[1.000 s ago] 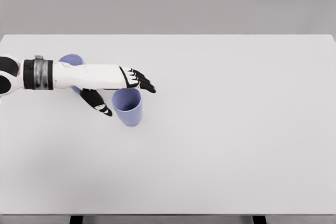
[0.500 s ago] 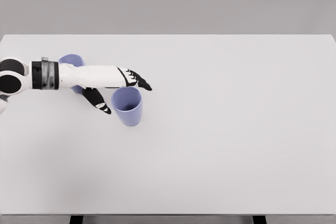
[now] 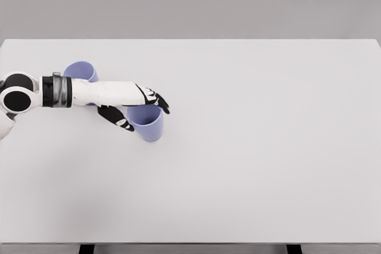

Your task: Place the right cup on the left cup with left arm

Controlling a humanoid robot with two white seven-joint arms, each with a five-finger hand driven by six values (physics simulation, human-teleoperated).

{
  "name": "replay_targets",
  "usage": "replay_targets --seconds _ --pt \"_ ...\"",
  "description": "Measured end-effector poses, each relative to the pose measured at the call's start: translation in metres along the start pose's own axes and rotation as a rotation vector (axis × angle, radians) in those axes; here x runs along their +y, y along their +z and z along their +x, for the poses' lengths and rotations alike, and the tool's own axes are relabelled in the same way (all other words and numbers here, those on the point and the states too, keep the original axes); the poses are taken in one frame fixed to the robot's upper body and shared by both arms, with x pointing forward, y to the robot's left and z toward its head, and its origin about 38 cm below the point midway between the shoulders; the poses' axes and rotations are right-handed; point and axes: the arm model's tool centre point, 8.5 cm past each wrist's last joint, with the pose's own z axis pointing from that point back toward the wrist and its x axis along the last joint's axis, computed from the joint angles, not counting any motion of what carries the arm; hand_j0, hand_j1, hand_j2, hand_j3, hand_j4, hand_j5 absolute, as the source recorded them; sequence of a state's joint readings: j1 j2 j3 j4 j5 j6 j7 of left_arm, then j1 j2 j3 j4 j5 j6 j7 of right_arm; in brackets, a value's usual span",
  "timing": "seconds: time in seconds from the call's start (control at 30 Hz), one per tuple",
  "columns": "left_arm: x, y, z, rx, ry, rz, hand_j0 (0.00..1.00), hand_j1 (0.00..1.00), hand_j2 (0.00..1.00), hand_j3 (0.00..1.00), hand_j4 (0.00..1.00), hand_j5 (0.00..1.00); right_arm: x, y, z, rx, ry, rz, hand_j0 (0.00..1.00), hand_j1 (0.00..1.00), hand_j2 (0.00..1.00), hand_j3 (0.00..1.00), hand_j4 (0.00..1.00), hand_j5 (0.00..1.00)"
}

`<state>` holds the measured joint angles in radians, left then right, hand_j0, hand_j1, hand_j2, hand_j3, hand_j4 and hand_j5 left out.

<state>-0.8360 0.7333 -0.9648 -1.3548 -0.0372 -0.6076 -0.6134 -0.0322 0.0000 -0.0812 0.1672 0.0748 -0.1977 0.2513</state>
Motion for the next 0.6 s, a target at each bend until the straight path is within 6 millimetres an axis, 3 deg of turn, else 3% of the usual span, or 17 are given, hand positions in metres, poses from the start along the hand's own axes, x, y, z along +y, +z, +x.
replay_targets --seconds 0.13,0.23,0.43,0.6 --pt "0.008 0.004 0.003 -0.004 -0.020 0.012 0.50 0.50 0.50 0.50 0.50 0.50 0.000 0.000 0.000 0.000 0.000 0.000 1.00 1.00 1.00 1.00 1.00 1.00" --pt "0.026 0.027 0.011 -0.009 -0.038 0.046 0.50 0.50 0.50 0.50 0.50 0.50 0.000 0.000 0.000 0.000 0.000 0.000 1.00 1.00 1.00 1.00 1.00 1.00" --pt "0.087 0.104 0.041 0.003 -0.109 0.145 0.50 0.50 0.50 0.50 0.50 0.50 0.000 0.000 0.000 0.000 0.000 0.000 1.00 1.00 1.00 1.00 1.00 1.00" --pt "0.112 0.166 0.054 0.075 -0.122 0.210 0.50 0.50 0.50 0.50 0.50 0.50 0.000 0.000 0.000 0.000 0.000 0.000 1.00 1.00 1.00 1.00 1.00 1.00"
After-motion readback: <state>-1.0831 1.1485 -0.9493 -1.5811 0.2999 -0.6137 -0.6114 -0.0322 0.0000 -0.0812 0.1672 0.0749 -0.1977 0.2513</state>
